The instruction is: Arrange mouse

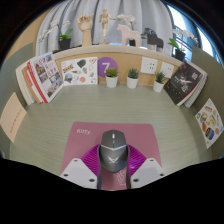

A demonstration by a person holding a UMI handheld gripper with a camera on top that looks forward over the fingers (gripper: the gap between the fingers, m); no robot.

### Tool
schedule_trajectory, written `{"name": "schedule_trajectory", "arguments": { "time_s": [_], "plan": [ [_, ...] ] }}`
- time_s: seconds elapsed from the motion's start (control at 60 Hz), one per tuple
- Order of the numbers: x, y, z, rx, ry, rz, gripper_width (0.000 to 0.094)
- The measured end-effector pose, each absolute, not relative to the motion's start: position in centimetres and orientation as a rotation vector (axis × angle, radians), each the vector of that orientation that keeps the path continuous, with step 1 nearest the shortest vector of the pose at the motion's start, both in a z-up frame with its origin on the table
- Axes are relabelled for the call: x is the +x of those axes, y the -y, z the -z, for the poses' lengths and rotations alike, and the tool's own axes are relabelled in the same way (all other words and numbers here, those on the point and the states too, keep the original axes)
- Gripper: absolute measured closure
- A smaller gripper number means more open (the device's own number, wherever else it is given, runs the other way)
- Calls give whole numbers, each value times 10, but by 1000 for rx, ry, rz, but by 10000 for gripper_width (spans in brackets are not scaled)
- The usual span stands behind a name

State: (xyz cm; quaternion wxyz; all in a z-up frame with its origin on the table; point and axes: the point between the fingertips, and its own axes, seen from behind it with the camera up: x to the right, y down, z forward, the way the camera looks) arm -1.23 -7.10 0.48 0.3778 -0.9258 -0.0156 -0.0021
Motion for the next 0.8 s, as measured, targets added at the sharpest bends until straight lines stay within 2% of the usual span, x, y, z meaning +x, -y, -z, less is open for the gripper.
{"name": "schedule_trajectory", "arguments": {
  "time_s": [0.083,0.117,0.317,0.35,0.433,0.483,0.6,0.8],
  "plan": [
    [-16,76,15,-2401,40,-6,598],
    [-16,72,12,-2375,26,-4,595],
    [-13,71,11,-2363,-17,-6,433],
    [-10,72,11,-2367,-33,0,374],
    [0,78,8,-2400,-21,60,138],
    [3,83,1,-2416,12,95,75],
    [0,90,-42,-2398,41,124,71],
    [-26,111,-161,-2289,19,116,73]
  ]
}}
